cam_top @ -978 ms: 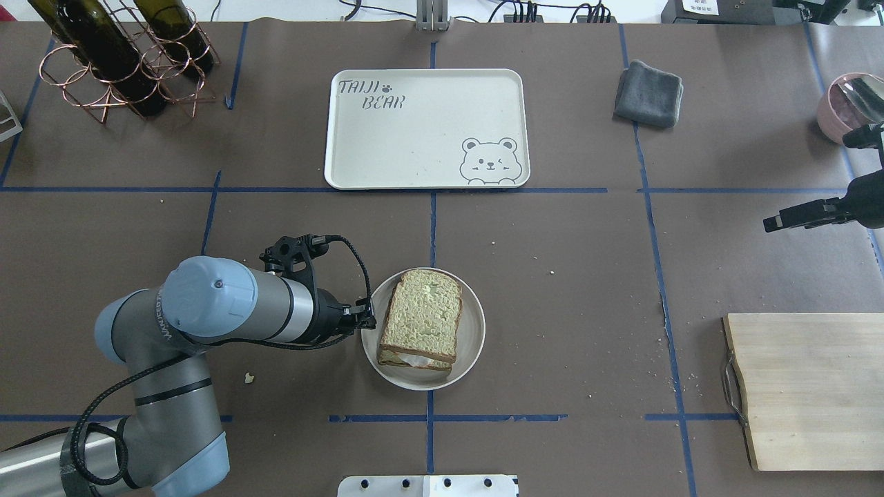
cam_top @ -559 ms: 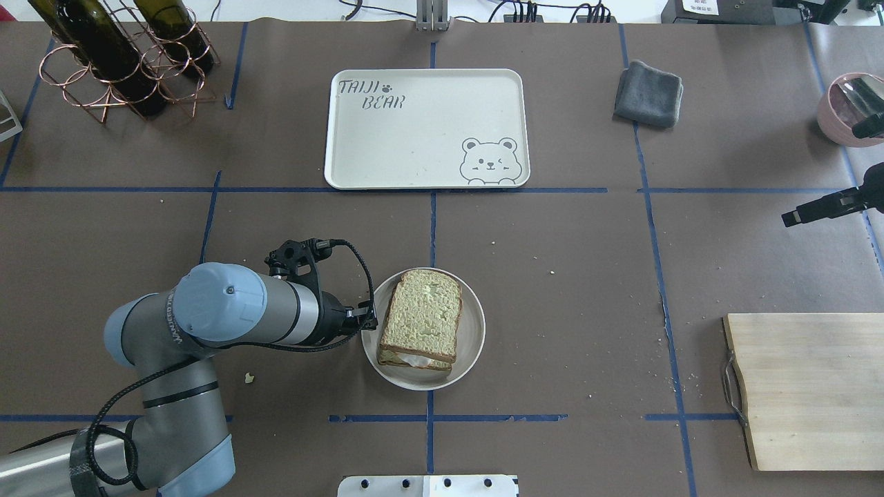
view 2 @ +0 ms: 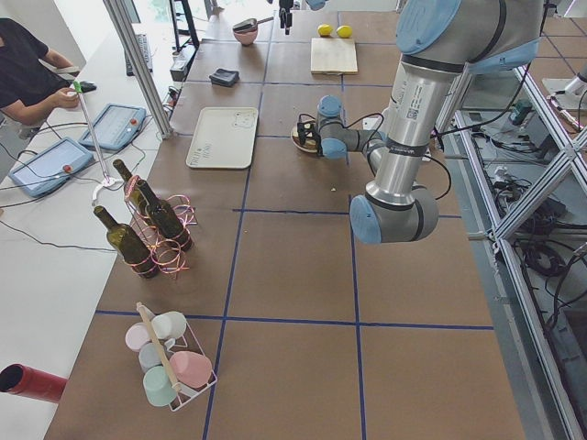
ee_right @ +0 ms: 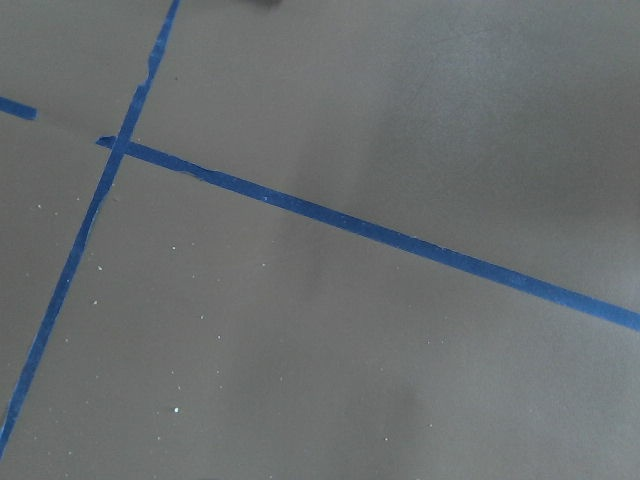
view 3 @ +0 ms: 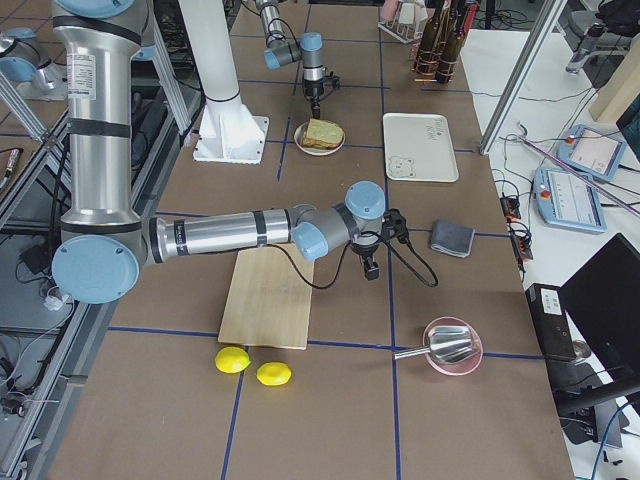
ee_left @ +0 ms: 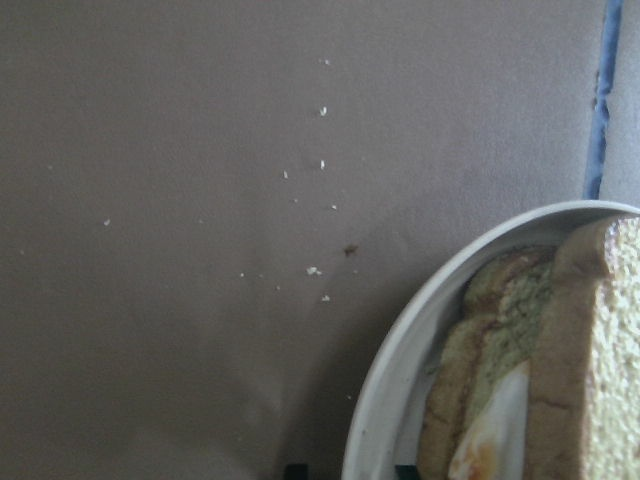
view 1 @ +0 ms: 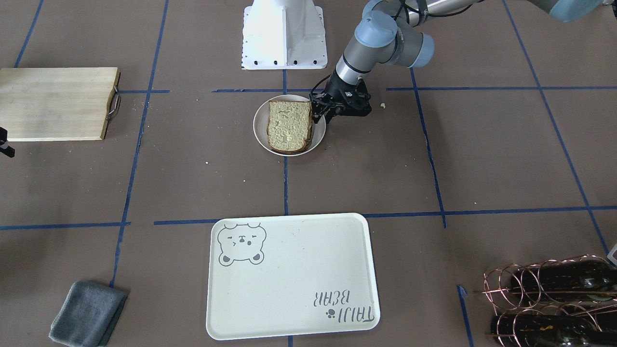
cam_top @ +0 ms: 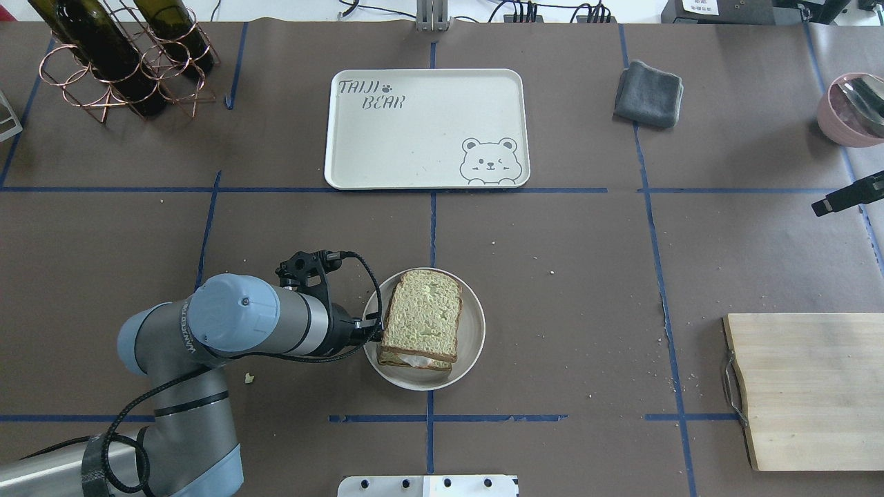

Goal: Make sandwich and place on tray
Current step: 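Withdraw the right gripper while the left gripper reaches and grasps the plate rim, then slide the plate with the sandwich onto the bear tray with the left gripper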

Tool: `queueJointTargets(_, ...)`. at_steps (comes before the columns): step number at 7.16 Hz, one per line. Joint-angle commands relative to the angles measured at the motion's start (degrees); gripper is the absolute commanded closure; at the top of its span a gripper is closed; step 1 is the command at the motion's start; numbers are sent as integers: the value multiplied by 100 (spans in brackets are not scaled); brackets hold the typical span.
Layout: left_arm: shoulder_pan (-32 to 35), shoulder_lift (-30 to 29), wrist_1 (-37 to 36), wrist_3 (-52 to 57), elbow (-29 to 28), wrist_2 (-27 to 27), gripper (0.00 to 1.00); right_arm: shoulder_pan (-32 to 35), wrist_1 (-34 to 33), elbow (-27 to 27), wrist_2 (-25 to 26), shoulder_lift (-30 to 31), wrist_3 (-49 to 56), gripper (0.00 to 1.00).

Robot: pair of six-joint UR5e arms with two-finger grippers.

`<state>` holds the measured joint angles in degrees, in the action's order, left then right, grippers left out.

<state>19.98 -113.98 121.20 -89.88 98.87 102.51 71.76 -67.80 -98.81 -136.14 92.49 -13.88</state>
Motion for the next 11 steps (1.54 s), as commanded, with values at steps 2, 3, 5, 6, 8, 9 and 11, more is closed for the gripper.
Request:
queueJointTargets(2,-20,-11,18,-12,9,24,100,22,-40,-34,-9,33,26,0)
queueJointTargets(3,-20,-11,70,-38,79,24,100,22,-40,-34,-27,50,34,0)
queueJointTargets(5,6,7,978,-1044,132,33,100,22,-40,-34,-36,50,34,0)
queueJointTargets(6,84,-10,1359,-1675,98,24,100,30,-40,-34,-44,50,34,0)
queueJointTargets(8,408,-525,1328,-2374,-182,24,100,39,-14,-68,-44,137,34,0)
queueJointTargets(9,576,-903,1267,-2942,-602,6,100,39,-14,-138,-44,208,34,0)
queueJointTargets(11,1032,-1905,803,-3455,-1814,-142,100,39,4,-287,-44,374,34,0)
